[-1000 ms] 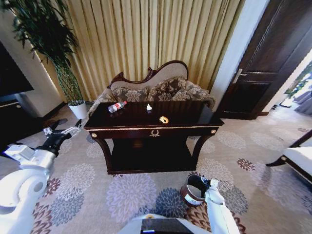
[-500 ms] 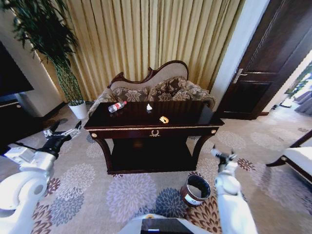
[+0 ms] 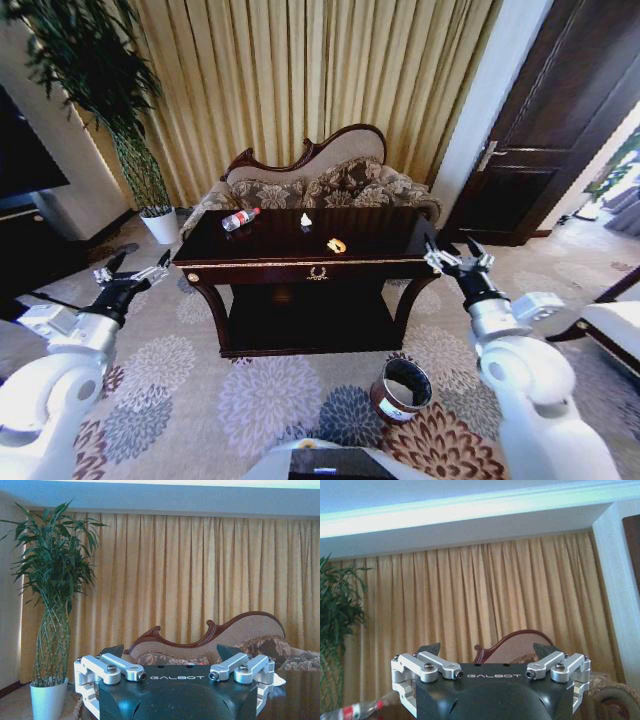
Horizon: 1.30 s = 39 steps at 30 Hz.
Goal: Move to the front of the table and place the trash on the table into the trash bin.
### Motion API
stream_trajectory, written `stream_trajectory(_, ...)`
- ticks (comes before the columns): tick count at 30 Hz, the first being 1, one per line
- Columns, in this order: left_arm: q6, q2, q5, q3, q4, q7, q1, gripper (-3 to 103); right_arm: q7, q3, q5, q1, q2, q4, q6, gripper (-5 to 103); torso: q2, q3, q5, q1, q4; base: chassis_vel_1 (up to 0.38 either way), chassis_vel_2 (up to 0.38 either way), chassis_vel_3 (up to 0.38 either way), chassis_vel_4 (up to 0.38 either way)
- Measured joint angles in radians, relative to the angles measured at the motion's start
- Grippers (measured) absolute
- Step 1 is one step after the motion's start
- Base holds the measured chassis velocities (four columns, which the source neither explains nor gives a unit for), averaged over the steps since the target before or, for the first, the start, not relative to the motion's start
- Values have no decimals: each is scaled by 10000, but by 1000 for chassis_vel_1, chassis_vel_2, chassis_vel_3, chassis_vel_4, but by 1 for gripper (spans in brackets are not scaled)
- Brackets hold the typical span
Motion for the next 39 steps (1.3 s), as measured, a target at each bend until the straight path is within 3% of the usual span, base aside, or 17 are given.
stream_trajectory(16, -6, 2, 99, -8, 5, 23, -121, 100, -1, -714, -1056, -232, 261, -649, -96, 100, 1, 0, 1, -1, 2, -3, 3, 3, -4)
stream_trajectory(39, -6, 8, 100, 0, 48, 44, -117, 100, -2, -819, -1294, -278, 486, -740, -11, 100, 0, 1, 0, 0, -1, -59, 90, 66, -97)
